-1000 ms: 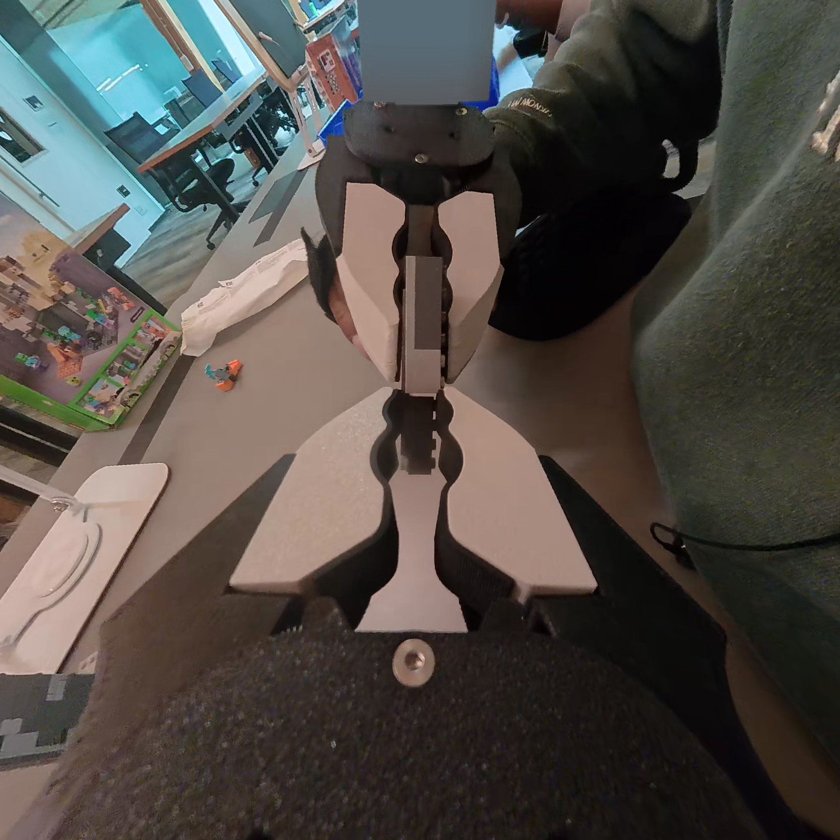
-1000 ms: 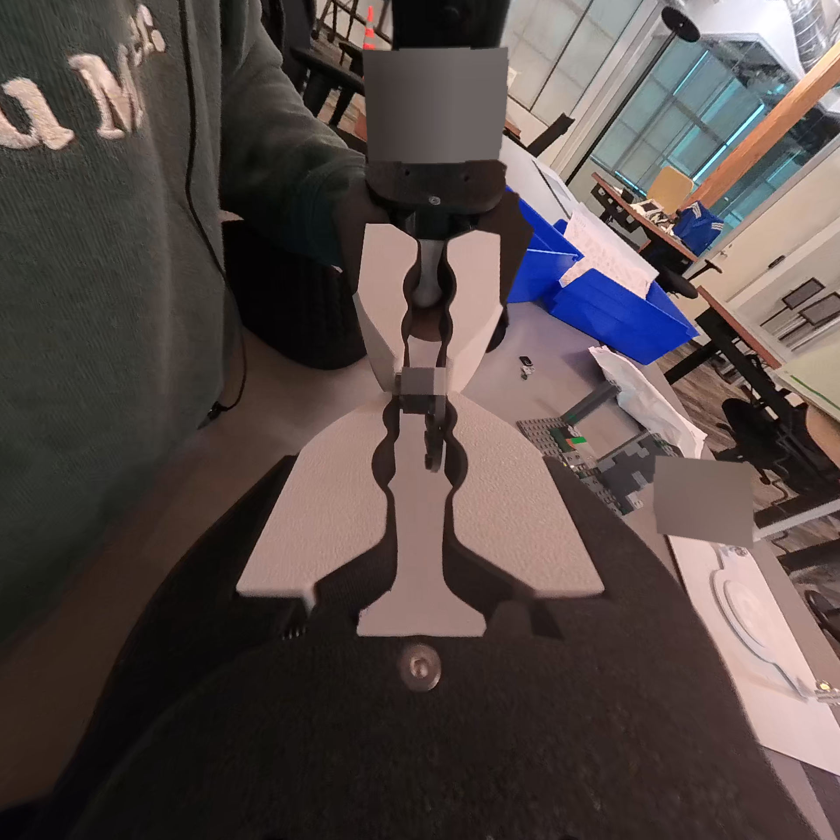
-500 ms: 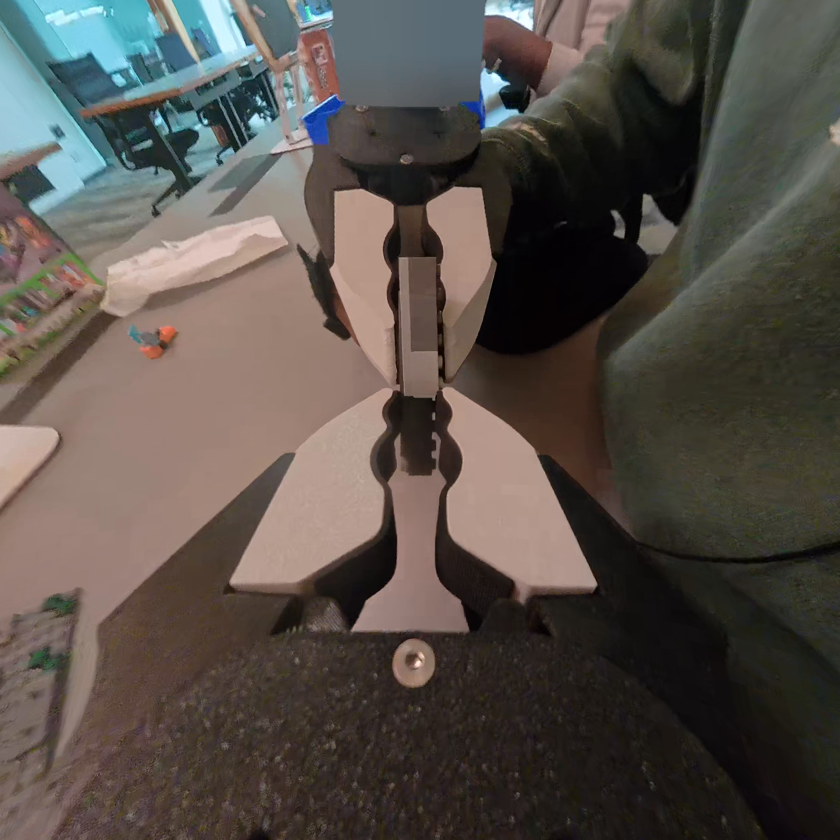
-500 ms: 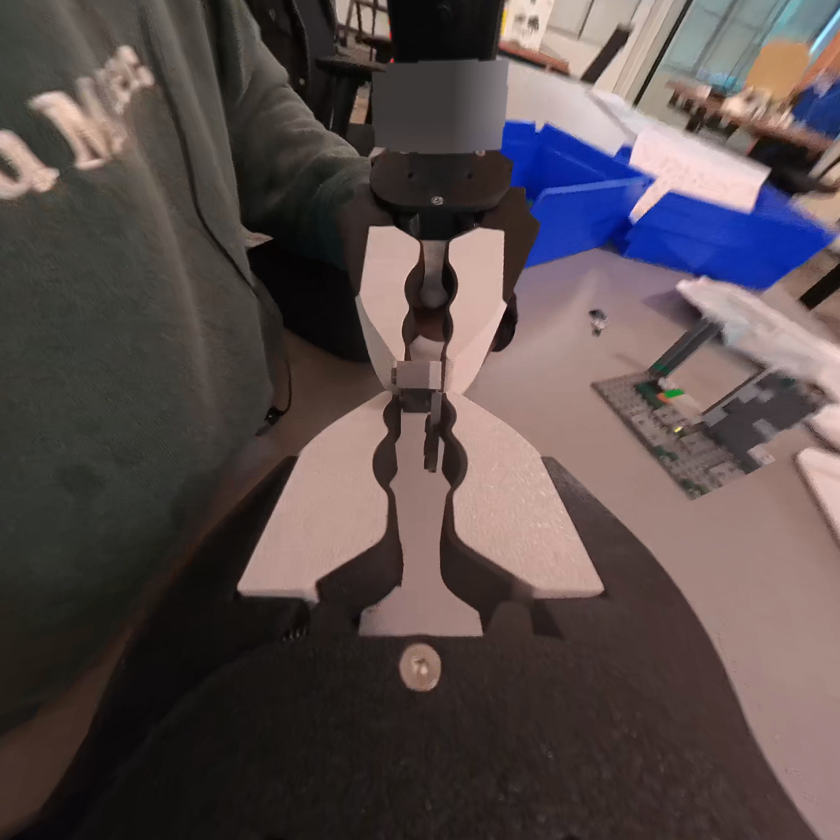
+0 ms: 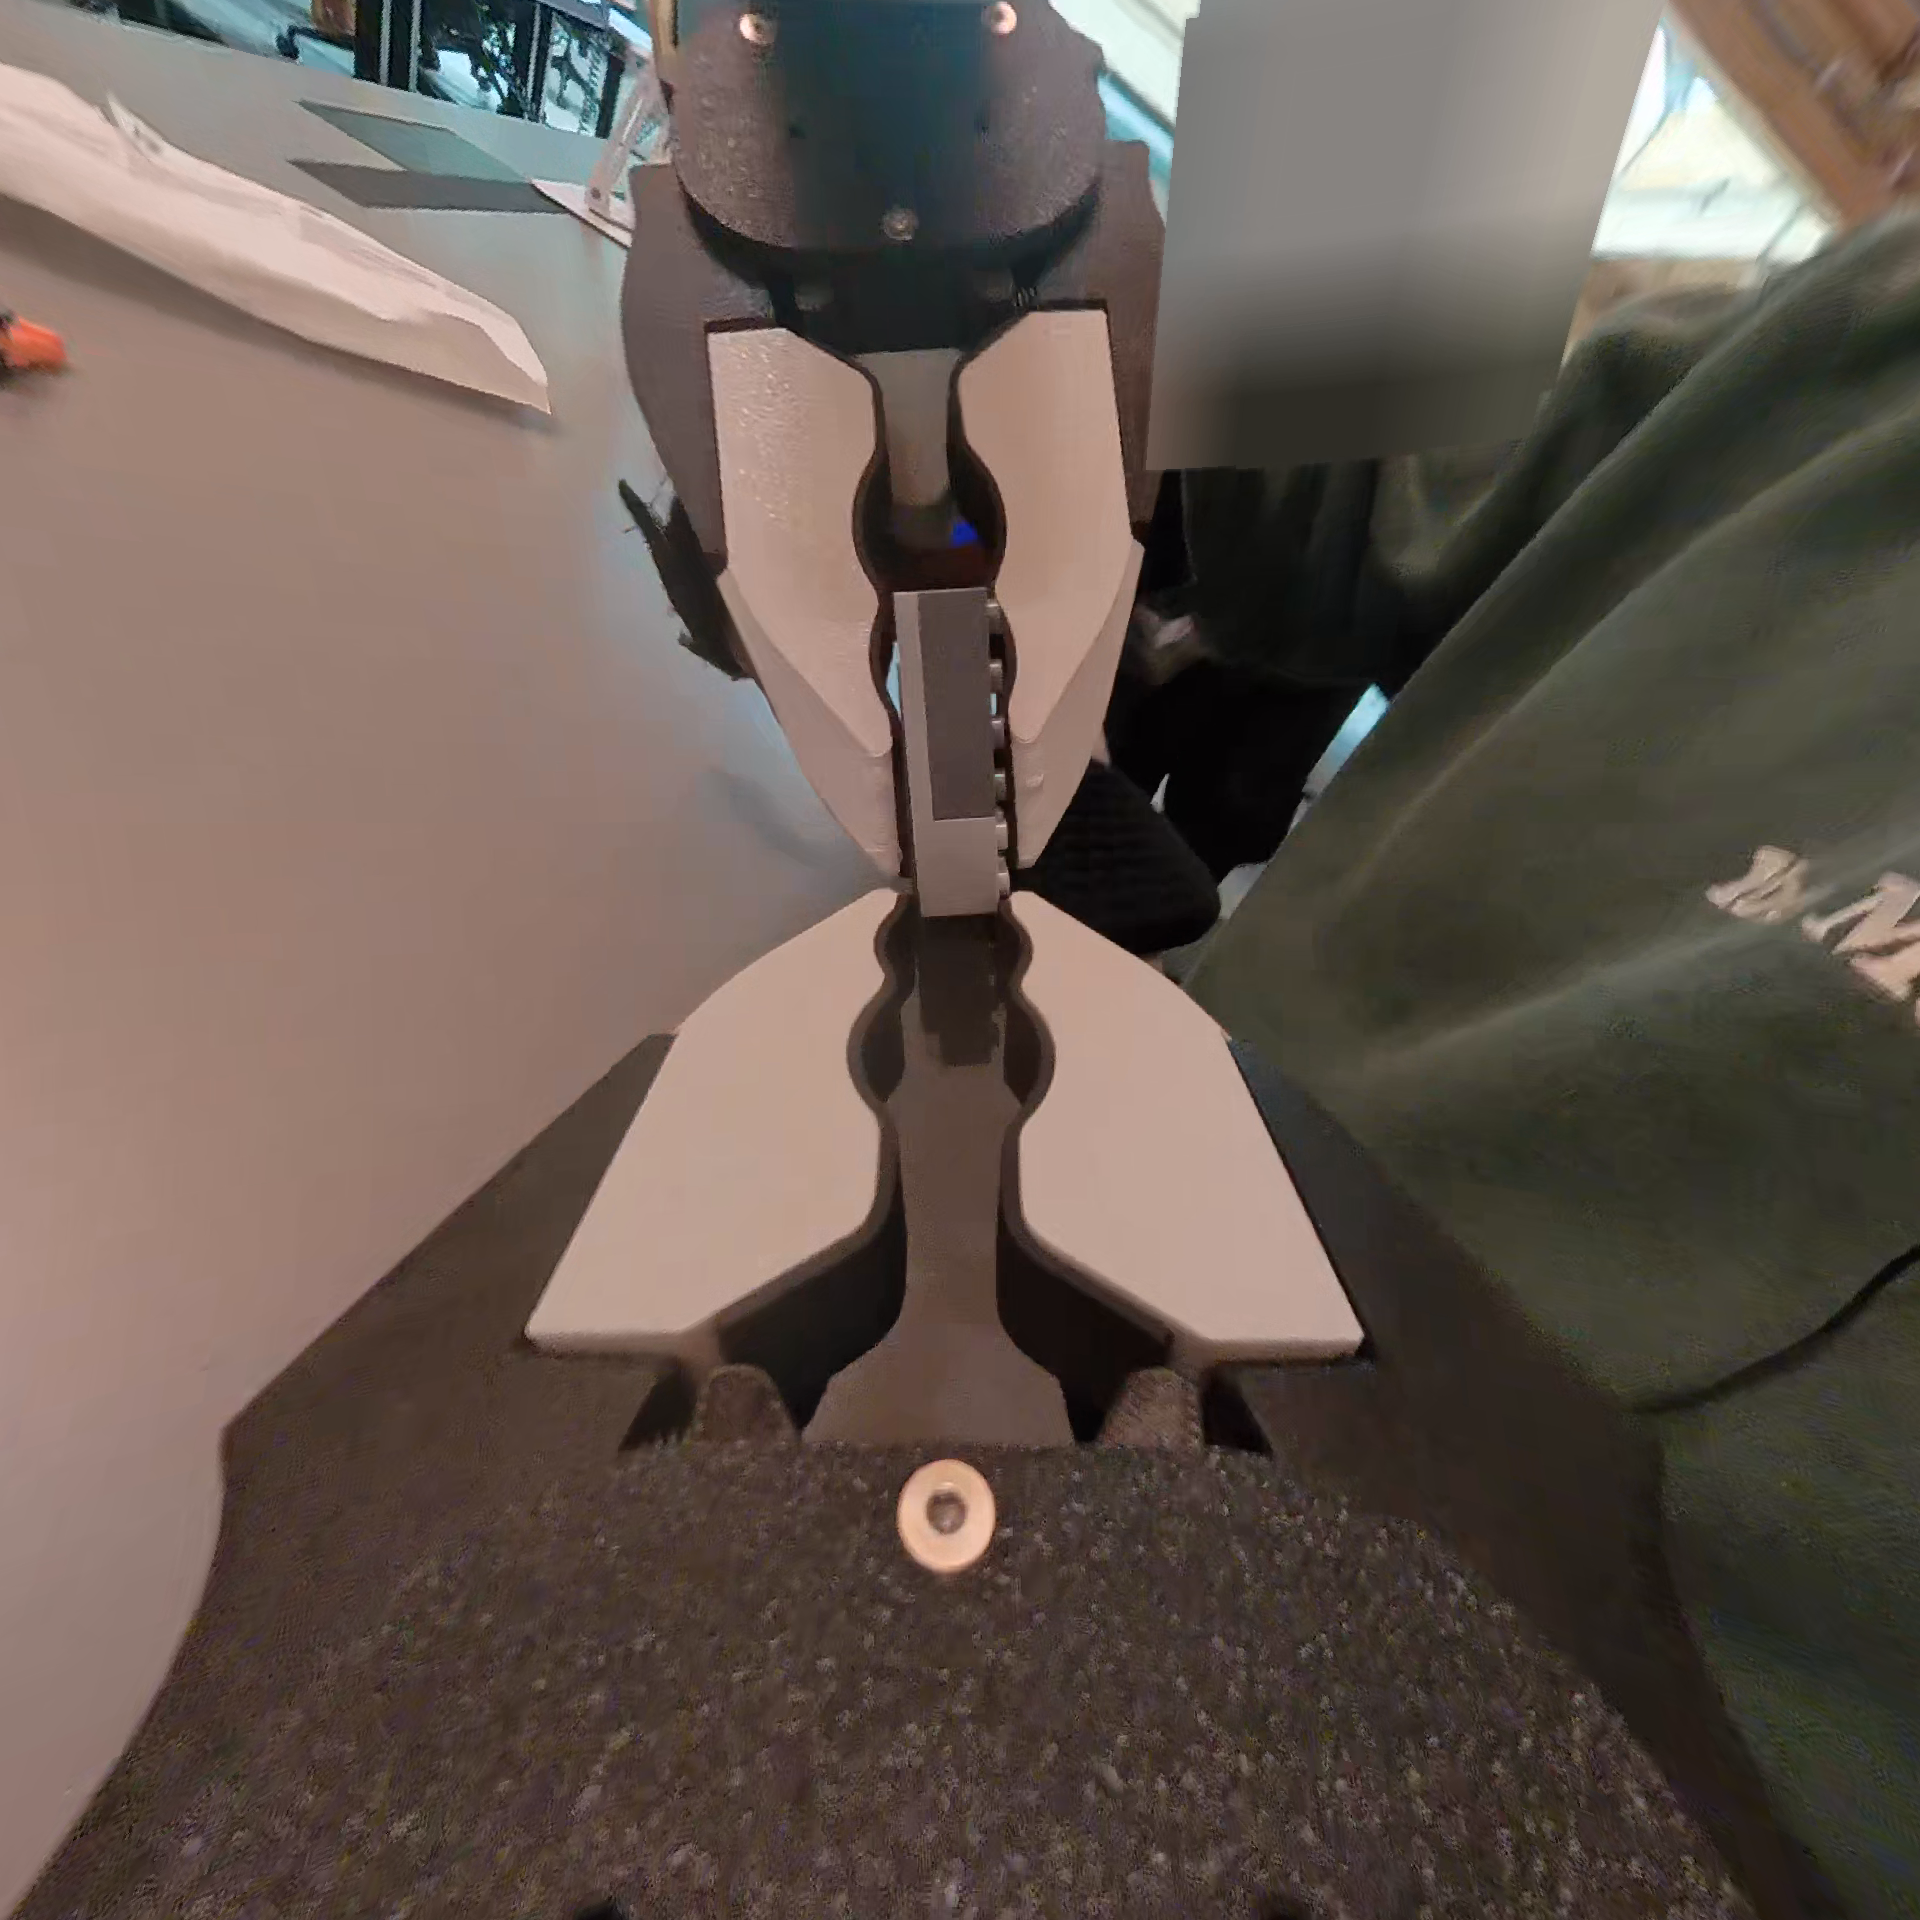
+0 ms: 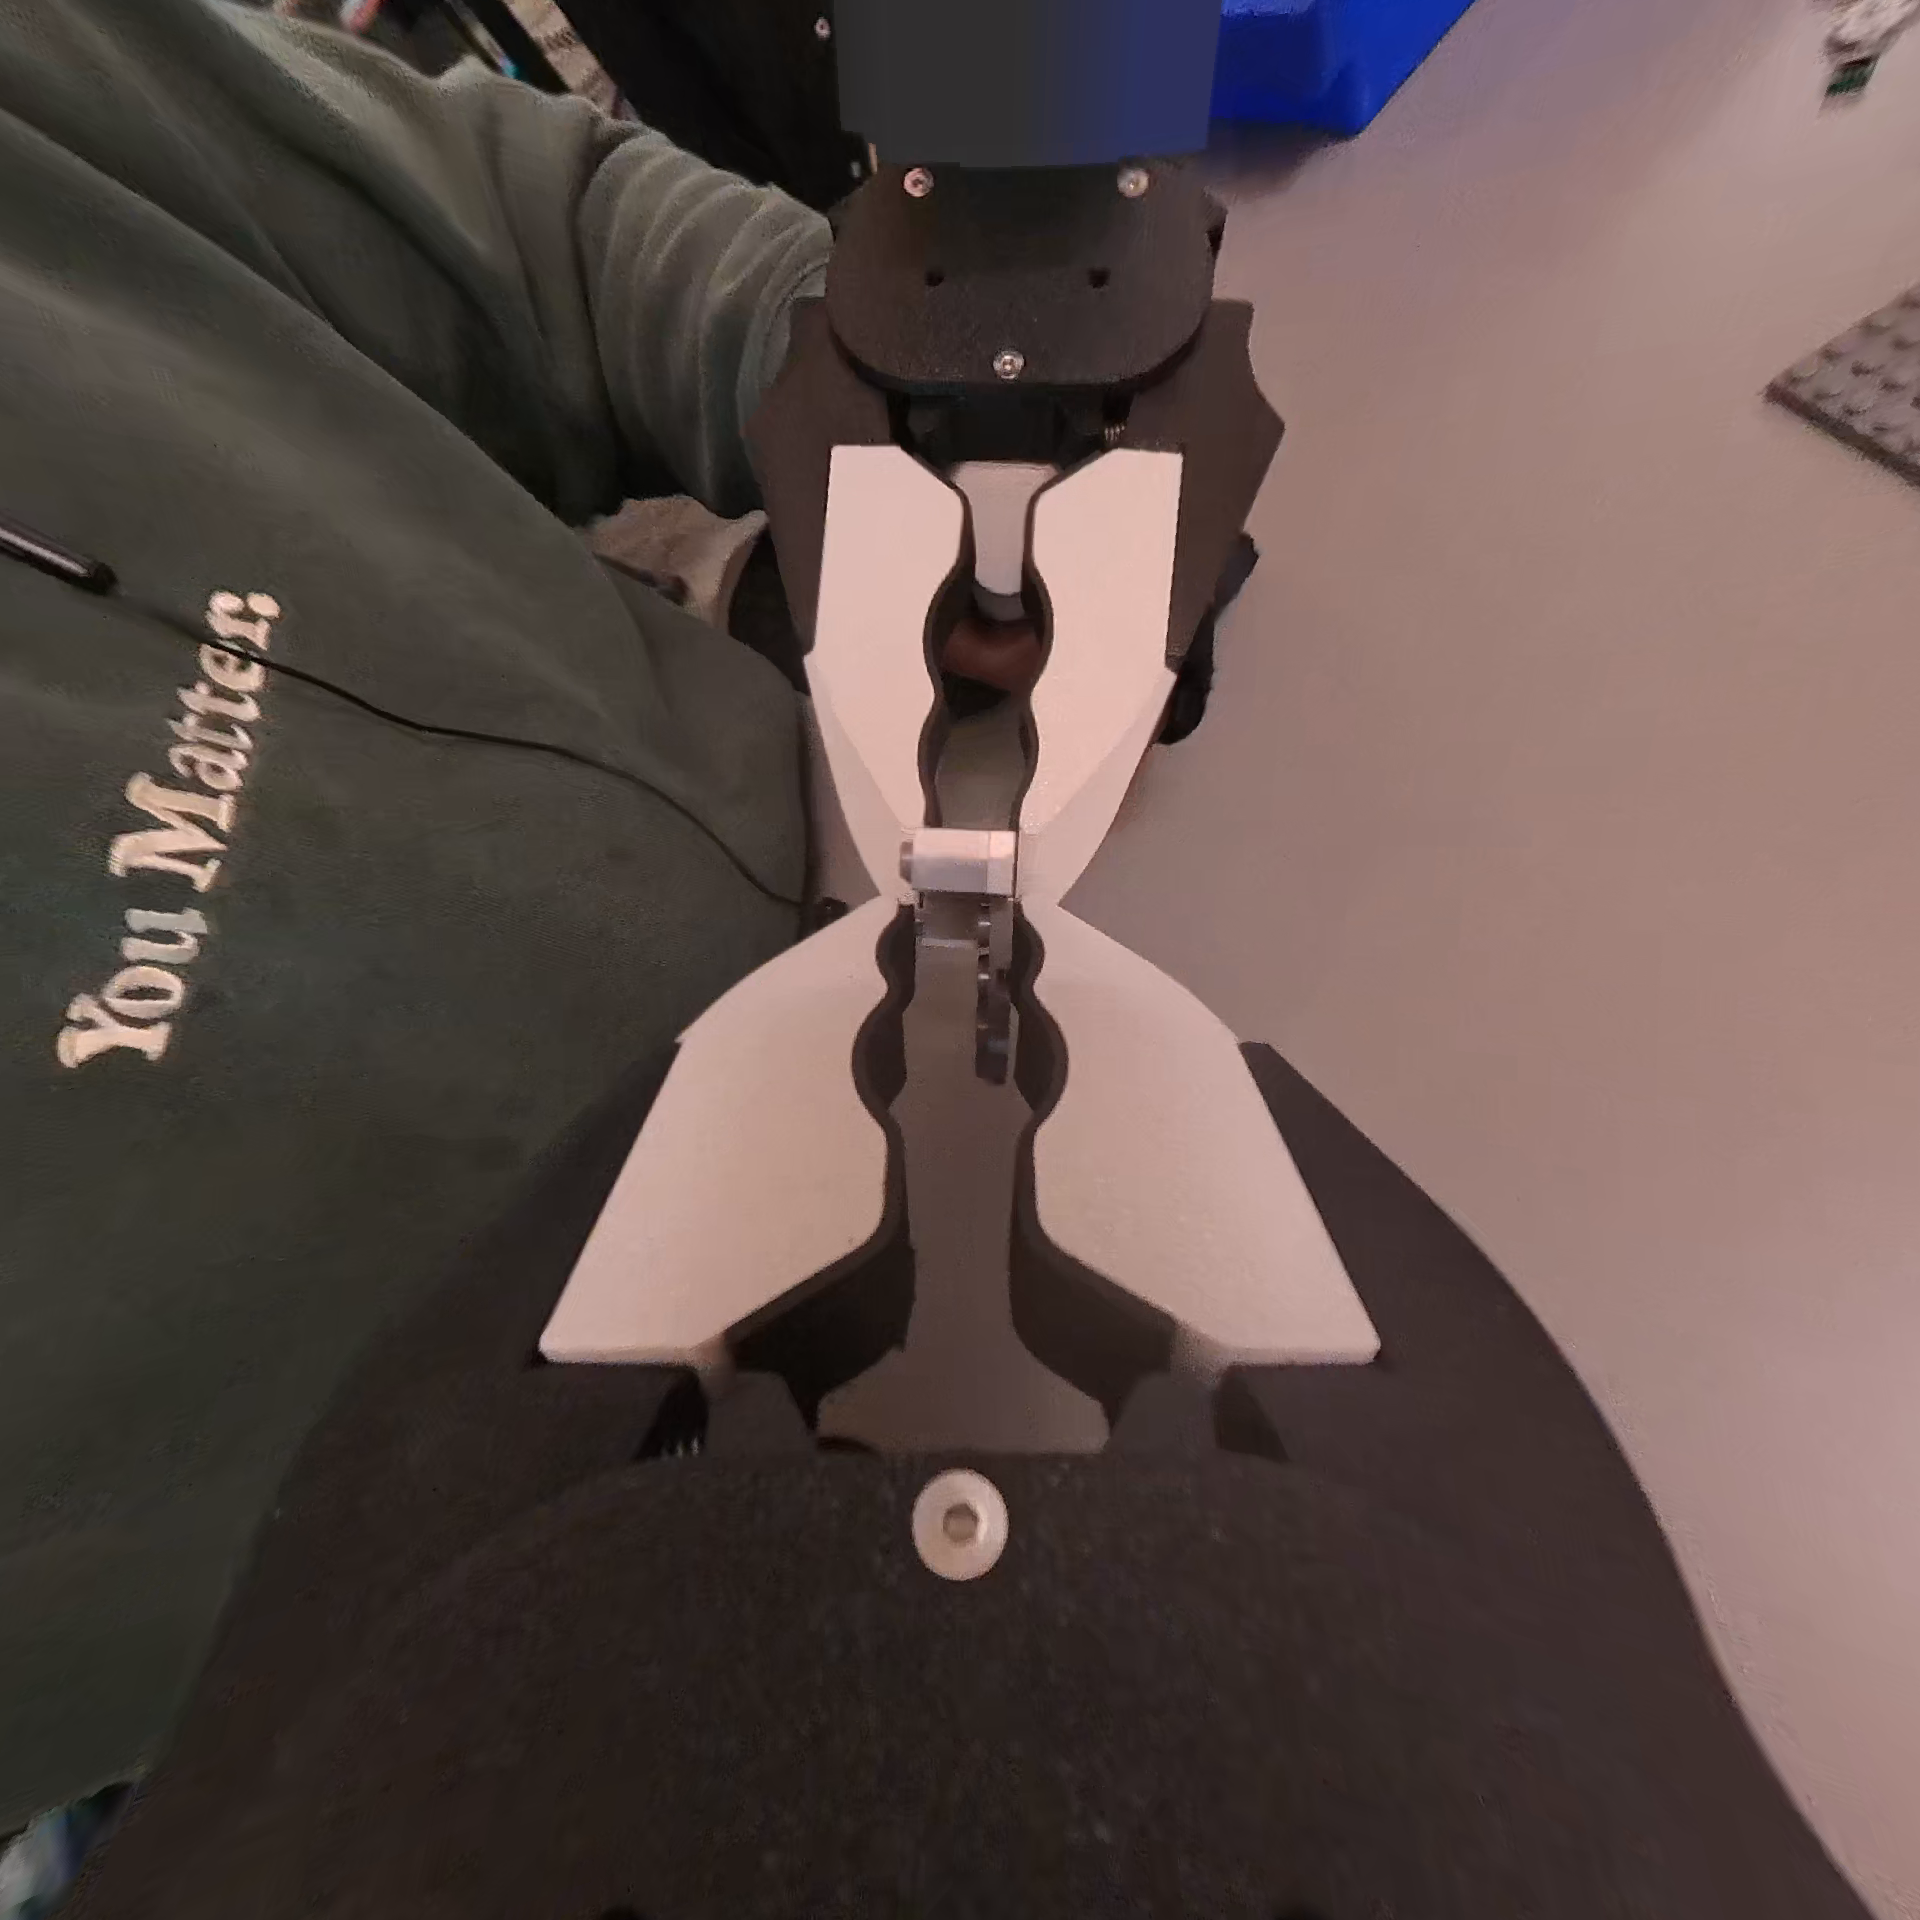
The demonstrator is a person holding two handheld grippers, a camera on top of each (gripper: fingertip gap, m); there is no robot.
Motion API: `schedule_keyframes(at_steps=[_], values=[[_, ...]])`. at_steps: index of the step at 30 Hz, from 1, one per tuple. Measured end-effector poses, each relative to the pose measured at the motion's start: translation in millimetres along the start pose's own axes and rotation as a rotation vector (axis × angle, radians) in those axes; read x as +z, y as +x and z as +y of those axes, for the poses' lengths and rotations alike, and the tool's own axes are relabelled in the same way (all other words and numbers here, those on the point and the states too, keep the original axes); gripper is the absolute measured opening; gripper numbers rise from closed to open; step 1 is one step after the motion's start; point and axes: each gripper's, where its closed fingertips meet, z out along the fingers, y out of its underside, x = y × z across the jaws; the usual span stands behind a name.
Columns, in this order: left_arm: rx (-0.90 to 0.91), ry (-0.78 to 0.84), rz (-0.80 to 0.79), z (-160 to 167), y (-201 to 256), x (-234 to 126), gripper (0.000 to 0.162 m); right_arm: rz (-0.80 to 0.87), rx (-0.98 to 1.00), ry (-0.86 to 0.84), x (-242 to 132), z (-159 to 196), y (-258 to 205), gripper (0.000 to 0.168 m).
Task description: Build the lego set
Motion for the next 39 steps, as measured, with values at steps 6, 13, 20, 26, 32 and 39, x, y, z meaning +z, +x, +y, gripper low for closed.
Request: schedule_keyframes(at_steps=[6,13,20,26,32,39], values=[[-0.240,0.128,0.058,-12,-3,-5,0.014,-0.094,0.121,0.149,-7,-11,5,0.017],[-0.351,0.173,0.105,-16,-2,-2,0.014,-0.085,0.137,0.243,-9,-7,6,0.017],[-0.422,0.187,0.173,-18,4,2,0.015,-0.112,0.117,0.254,-12,-5,-2,0.013],[-0.392,0.181,0.187,-18,11,-1,0.018,-0.096,0.058,0.217,-10,-5,-7,0.012],[-0.362,0.164,0.176,-18,15,-3,0.012,-0.064,-0.007,0.186,-7,-6,-9,0.004],[-0.372,0.163,0.165,-15,6,-5,0.011,-0.081,0.065,0.238,-5,-7,-1,0.004]])
